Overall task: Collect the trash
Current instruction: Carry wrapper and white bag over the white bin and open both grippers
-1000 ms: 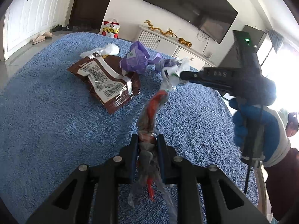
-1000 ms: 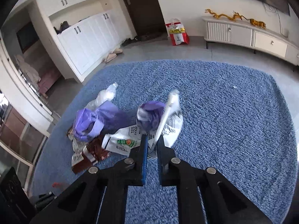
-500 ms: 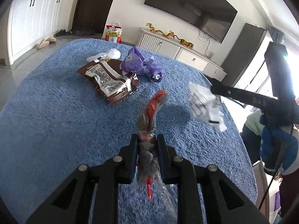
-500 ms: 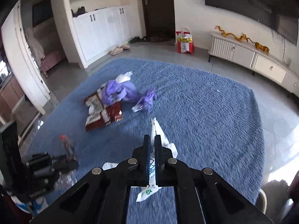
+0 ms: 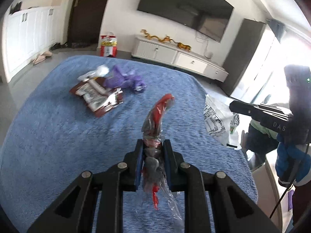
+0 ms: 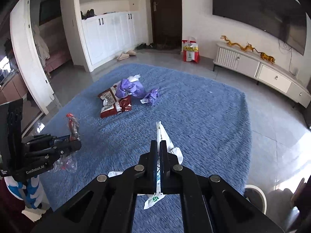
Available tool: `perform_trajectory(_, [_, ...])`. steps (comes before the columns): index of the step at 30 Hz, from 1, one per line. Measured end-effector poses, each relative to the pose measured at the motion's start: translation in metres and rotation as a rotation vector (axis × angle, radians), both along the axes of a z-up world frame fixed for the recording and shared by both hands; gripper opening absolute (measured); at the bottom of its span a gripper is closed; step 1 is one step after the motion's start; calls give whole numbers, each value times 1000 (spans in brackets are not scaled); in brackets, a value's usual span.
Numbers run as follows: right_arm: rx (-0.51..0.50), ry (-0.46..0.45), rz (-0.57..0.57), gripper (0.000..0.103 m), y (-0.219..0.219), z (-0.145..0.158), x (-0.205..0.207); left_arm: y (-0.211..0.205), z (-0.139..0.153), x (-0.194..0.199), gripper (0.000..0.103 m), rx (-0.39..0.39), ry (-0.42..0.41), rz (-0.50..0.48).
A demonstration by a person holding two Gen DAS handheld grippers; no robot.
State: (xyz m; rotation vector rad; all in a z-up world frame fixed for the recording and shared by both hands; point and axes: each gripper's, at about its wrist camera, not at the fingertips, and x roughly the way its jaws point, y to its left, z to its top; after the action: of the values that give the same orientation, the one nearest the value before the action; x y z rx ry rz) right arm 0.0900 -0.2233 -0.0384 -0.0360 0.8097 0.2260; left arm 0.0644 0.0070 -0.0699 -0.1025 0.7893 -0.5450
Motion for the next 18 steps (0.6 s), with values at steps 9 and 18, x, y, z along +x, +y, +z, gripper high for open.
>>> perform_trajectory(9, [-19,-23,-139,1,-84,8,-33,-103,17,0,19,23,1,-206])
perform_trajectory(18, [-53,9,-305,1,-179,-9,-58,-236,19,2,19,45,28,-423])
